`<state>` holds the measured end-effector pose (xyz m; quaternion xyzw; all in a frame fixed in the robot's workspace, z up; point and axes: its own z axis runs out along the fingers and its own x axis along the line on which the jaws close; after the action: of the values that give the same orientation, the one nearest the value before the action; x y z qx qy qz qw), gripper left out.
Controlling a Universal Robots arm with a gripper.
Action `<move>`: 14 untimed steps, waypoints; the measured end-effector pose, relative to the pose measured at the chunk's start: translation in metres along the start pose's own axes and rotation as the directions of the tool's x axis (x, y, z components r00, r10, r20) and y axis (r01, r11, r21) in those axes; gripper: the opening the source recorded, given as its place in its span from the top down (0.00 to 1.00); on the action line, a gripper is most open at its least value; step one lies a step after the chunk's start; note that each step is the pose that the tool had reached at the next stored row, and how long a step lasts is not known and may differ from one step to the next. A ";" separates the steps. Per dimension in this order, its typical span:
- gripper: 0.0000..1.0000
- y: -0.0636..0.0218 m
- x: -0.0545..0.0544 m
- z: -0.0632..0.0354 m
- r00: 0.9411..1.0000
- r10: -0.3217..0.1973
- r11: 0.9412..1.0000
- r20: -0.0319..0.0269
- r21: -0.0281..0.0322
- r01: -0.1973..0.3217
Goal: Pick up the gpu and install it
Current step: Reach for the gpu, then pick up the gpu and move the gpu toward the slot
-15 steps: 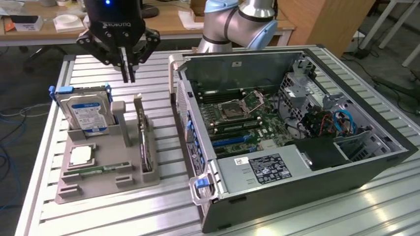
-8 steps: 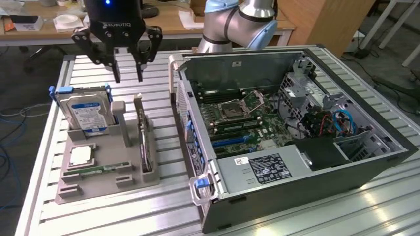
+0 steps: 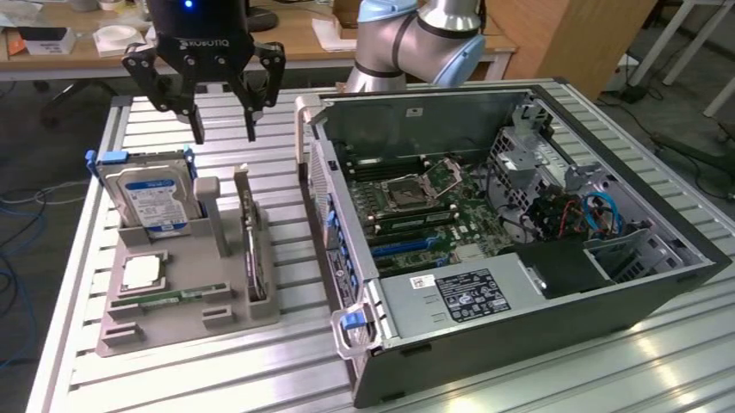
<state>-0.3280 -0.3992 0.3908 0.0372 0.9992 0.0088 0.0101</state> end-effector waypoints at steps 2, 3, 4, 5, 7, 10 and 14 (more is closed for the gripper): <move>0.41 0.0000 0.000 0.0000 1.000 0.000 1.000 0.000 0.000 0.000; 0.41 0.0000 0.000 0.0000 1.000 0.000 1.000 0.000 0.000 0.000; 0.41 0.0000 0.000 0.0000 1.000 0.000 1.000 0.000 0.000 0.000; 0.41 0.0000 0.000 0.0000 1.000 0.000 1.000 0.000 0.000 0.000; 0.41 0.0000 0.000 0.0000 1.000 0.000 1.000 0.000 0.000 0.000; 0.41 0.0000 0.000 0.0000 1.000 0.000 1.000 0.000 0.000 0.000; 0.41 0.0000 0.000 0.0000 1.000 0.000 1.000 0.000 0.000 0.000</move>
<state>-0.3280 -0.3992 0.3908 0.0371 0.9992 0.0087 0.0101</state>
